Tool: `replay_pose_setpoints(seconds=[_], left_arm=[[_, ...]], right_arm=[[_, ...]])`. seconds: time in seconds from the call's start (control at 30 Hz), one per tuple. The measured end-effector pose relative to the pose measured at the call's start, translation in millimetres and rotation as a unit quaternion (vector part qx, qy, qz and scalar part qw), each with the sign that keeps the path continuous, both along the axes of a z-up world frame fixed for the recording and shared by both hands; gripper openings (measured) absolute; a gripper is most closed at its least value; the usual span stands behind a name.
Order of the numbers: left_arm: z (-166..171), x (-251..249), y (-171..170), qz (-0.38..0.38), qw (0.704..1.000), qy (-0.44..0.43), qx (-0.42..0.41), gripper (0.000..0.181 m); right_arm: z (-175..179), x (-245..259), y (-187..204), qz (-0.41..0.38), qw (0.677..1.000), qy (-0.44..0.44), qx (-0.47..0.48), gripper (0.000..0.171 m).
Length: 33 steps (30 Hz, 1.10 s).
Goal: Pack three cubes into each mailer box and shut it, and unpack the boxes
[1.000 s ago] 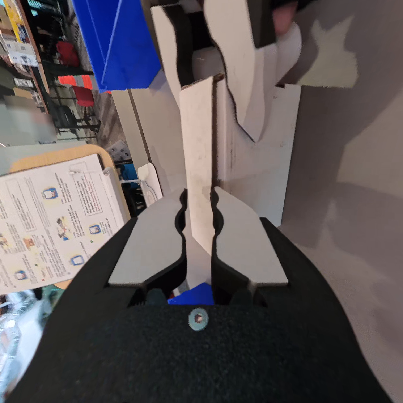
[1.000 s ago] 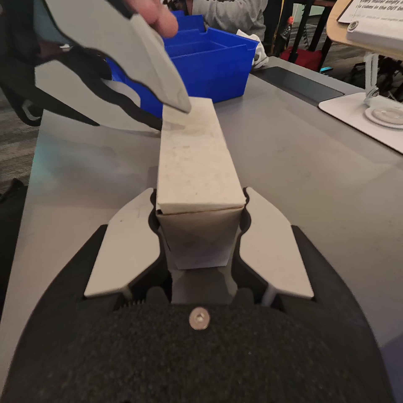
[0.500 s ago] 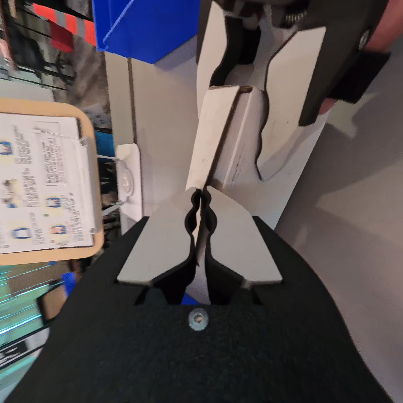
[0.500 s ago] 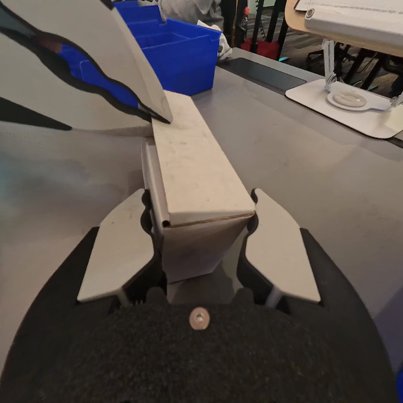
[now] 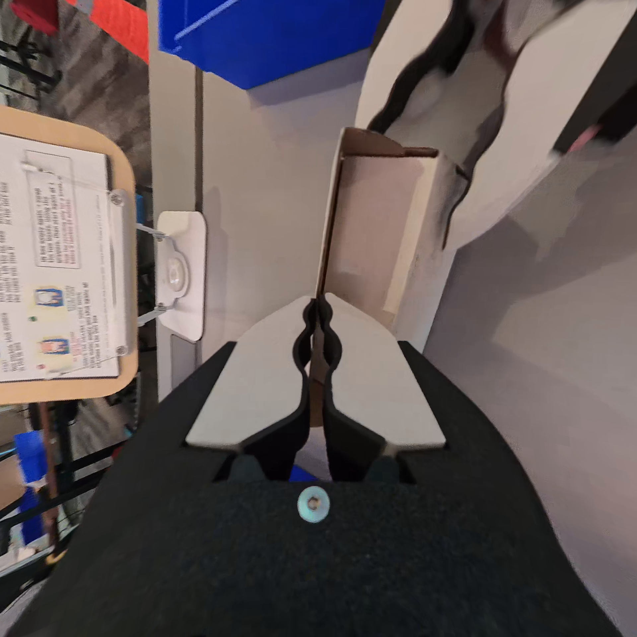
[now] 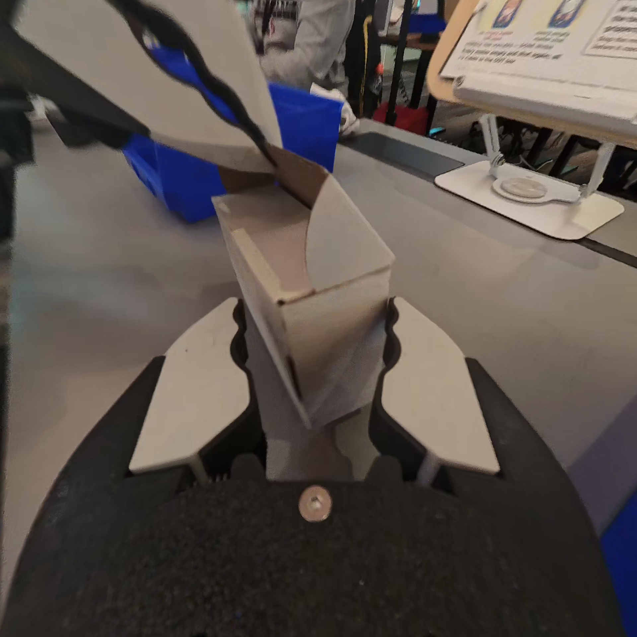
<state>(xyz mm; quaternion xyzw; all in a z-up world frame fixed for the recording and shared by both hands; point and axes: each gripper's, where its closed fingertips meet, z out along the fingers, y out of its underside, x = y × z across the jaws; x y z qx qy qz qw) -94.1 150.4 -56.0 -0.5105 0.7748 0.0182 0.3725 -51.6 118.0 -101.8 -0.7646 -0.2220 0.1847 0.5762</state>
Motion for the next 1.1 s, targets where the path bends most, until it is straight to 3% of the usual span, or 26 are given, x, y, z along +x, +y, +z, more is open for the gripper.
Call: replay_pose_setpoints(seconds=[0.17,0.3,0.47,0.5,0.6,0.7,0.8,1.03,1.1], left_arm=[[0,-9,6,0.010,1.000,-0.004,0.007,0.002],[-1,-9,2,0.014,1.000,-0.007,0.004,0.002],[6,-14,0,0.026,0.999,-0.023,-0.019,0.001],[11,-14,-1,0.028,0.998,-0.035,-0.034,0.001],[15,-19,-4,0.019,0.998,-0.040,-0.043,0.001],[7,-23,-11,0.008,0.999,-0.027,-0.034,0.001],[0,-24,-18,0.003,0.999,-0.022,-0.030,0.001],[6,-20,-25,0.015,0.997,-0.039,-0.071,0.001],[12,-18,-28,0.015,0.992,-0.057,-0.108,0.001]], right_arm=[[34,6,-12,-0.021,0.991,0.130,-0.004,0.063],[16,-4,-1,-0.061,0.998,0.025,-0.008,0.053],[-9,-10,-2,-0.075,0.996,-0.030,-0.031,0.039],[-13,-9,-3,-0.077,0.996,-0.034,-0.039,0.033],[-11,-8,-4,-0.076,0.996,-0.020,-0.035,0.039],[6,-11,-8,-0.056,0.998,0.013,-0.007,0.051],[24,-7,-8,-0.070,0.997,0.038,0.022,0.051],[4,-13,-4,-0.076,0.997,0.017,-0.010,0.049],[-8,-11,-6,-0.081,0.996,-0.022,-0.024,0.037]])
